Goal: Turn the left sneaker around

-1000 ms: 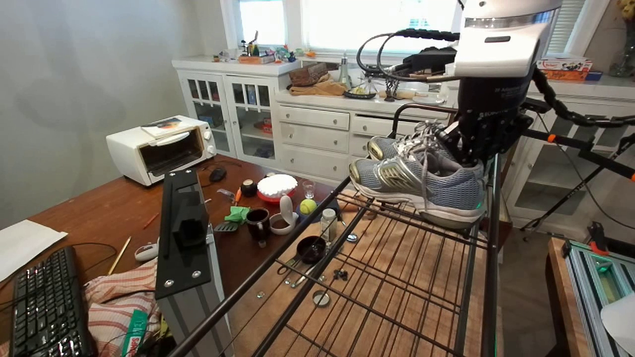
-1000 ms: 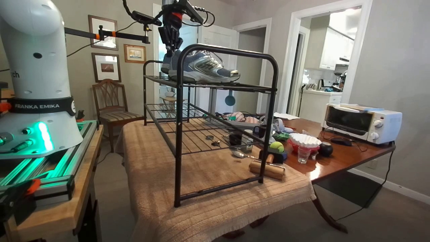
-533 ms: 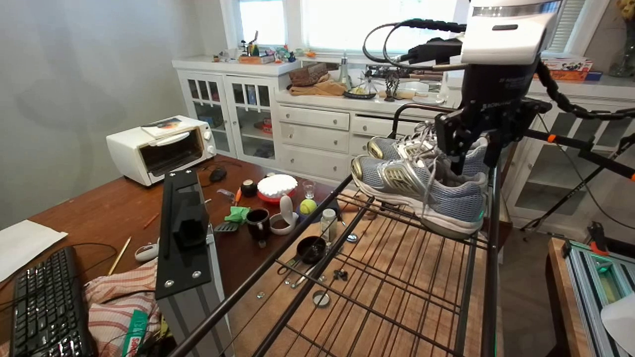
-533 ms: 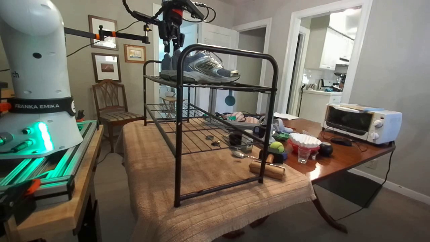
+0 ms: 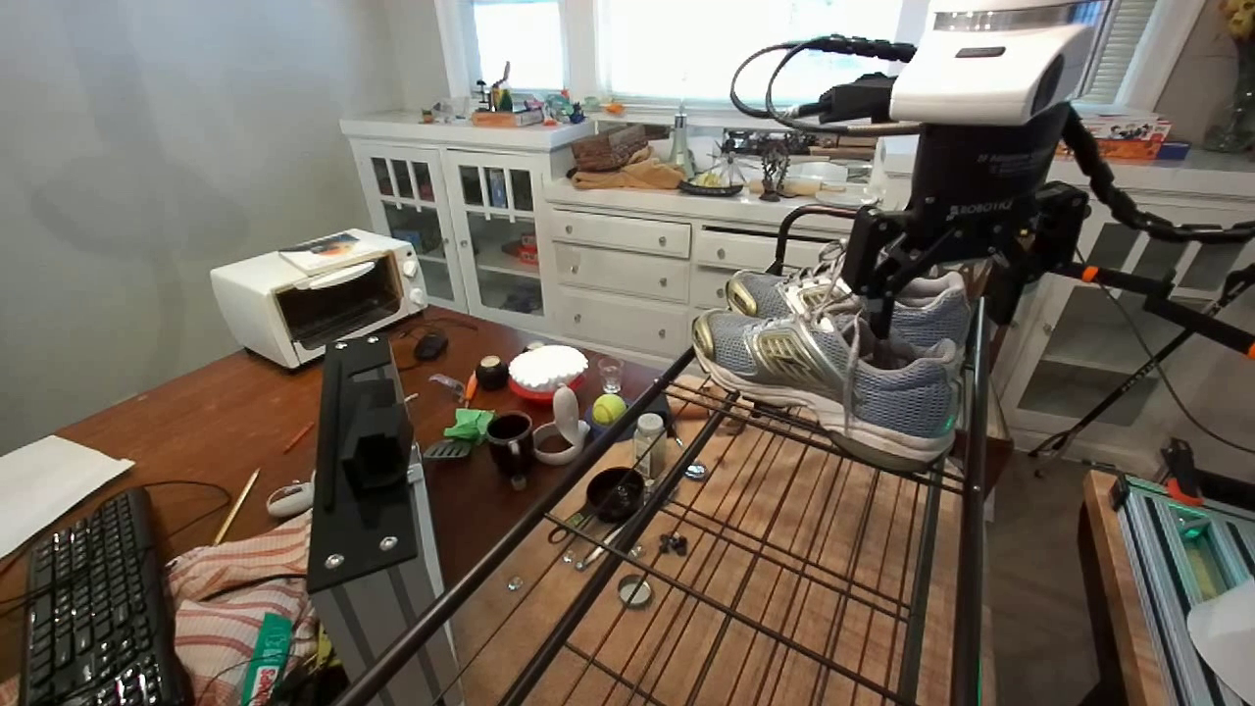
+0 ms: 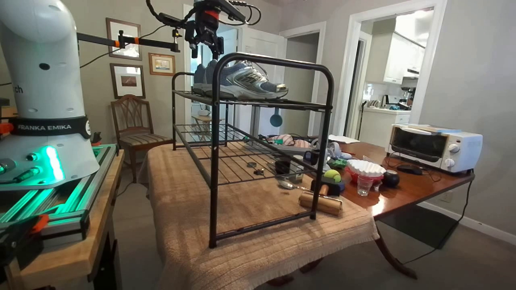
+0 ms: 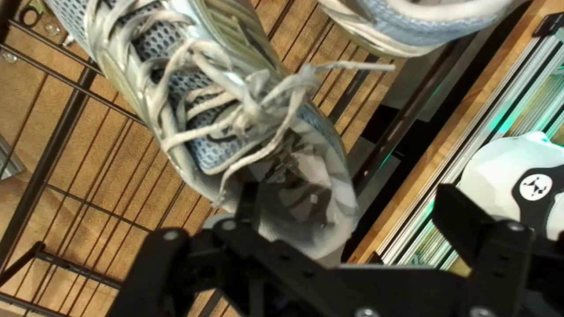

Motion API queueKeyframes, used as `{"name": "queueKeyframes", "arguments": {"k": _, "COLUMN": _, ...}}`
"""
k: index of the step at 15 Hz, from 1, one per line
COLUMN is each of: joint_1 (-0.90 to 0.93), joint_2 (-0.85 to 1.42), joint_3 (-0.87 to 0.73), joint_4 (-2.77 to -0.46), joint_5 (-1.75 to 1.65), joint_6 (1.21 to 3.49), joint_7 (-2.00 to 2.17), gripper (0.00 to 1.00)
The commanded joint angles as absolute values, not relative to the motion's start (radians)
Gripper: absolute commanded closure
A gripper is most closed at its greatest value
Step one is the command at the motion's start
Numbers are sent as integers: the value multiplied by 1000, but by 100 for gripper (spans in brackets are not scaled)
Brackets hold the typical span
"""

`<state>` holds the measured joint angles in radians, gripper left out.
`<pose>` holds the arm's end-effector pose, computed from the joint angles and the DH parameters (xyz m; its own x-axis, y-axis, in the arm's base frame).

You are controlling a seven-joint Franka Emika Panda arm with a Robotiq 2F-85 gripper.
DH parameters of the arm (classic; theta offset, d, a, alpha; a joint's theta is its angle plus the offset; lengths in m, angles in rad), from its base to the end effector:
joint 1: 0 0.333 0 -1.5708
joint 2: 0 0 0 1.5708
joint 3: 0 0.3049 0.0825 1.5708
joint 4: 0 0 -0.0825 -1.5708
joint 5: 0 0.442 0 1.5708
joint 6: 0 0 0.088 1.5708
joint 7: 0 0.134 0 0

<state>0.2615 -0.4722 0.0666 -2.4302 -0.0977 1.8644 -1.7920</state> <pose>0.4300 0.1348 0.4102 -0.5448 0.8330 -0.0963 0.8371 0.5336 -0.1205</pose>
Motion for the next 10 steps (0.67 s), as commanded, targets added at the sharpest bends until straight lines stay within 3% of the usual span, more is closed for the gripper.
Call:
{"name": "queueKeyframes", "arguments": {"k": 1, "joint_1": 265, "joint_2": -448, "joint_3": 82, "joint_4": -2416, "joint_5": -78, "joint_6": 1905, "joint_7": -1736, "gripper": 0}}
{"name": "queueKeyframes", "arguments": {"k": 10, "joint_1": 282, "joint_2": -370, "joint_3": 76, "joint_4": -2379, "joint_5": -99, "joint_6": 1989, "joint_7": -1899, "gripper": 0}}
